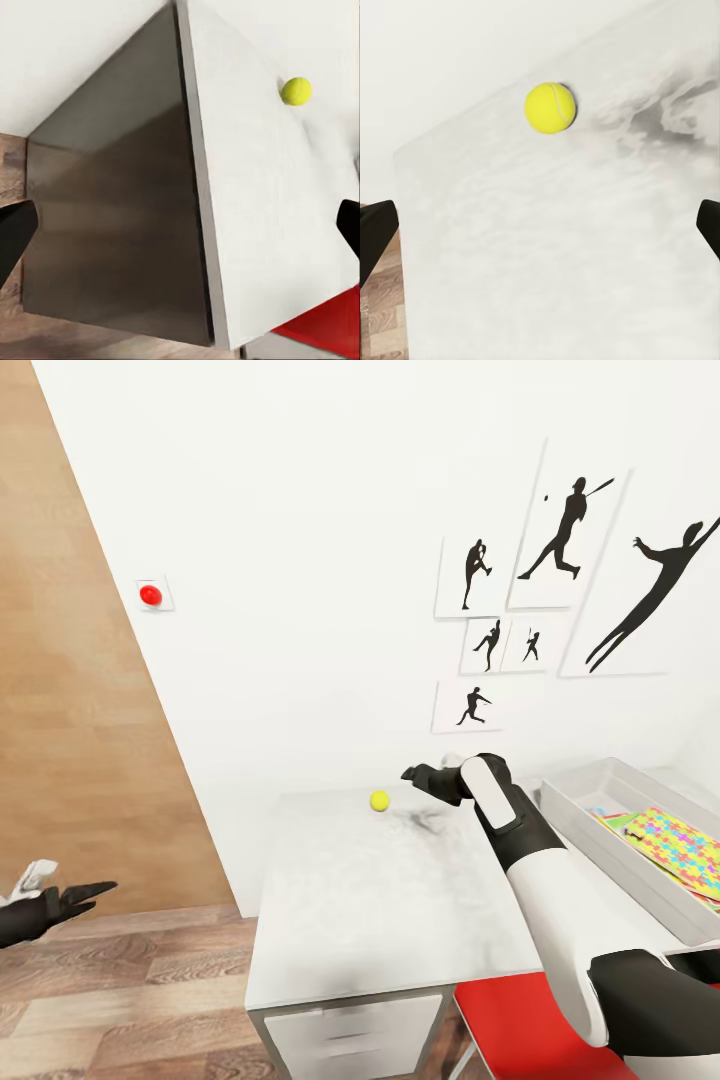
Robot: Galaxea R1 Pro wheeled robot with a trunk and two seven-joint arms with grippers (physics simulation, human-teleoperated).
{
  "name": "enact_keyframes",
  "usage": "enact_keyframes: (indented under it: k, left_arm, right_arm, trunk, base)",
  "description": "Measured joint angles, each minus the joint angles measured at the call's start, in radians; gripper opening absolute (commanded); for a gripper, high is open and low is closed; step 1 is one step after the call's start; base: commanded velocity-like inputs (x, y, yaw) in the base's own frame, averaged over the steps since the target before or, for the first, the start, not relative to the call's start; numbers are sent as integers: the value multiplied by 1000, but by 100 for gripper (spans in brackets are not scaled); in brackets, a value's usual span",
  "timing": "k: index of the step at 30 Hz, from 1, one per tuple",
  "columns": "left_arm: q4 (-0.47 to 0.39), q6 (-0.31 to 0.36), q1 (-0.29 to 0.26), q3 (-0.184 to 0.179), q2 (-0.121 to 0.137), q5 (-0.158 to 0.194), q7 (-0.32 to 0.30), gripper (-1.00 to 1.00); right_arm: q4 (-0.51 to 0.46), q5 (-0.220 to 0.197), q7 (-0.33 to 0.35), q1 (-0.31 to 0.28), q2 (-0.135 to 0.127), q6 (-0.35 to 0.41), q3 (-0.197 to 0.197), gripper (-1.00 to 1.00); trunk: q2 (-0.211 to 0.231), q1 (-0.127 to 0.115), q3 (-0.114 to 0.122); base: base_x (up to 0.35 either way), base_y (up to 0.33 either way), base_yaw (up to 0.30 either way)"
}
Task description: Put all the toys in the child's room - the three board games (two on the bed and one on the table), the two jigsaw puzzles on the table, and the tennis ball on the table - inside the toy box on the table in the child's room.
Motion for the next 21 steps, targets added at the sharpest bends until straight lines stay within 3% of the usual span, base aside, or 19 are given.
enact_keyframes:
  k: [1,5,10,13,21]
  left_arm:
    - [-6,10,0,1,0,5,-20,100]
    - [-43,63,-1,3,-2,57,-205,100]
    - [-67,89,-1,3,0,76,-331,100]
    - [-71,91,-1,4,3,78,-358,100]
    - [-73,87,-1,4,11,77,-359,100]
  right_arm:
    - [0,0,0,0,0,0,0,100]
    - [0,-1,0,0,2,0,0,100]
    - [0,-1,0,0,2,0,12,100]
    - [0,0,0,0,2,0,29,100]
    - [0,0,-1,0,2,-8,51,100]
  trunk:
    - [0,0,0]
    - [0,0,0]
    - [0,0,0]
    - [0,0,0]
    - [0,0,0]
  base:
    - [0,0,0]
    - [0,0,0]
    - [0,0,0]
    - [0,59,0]
    - [0,111,0]
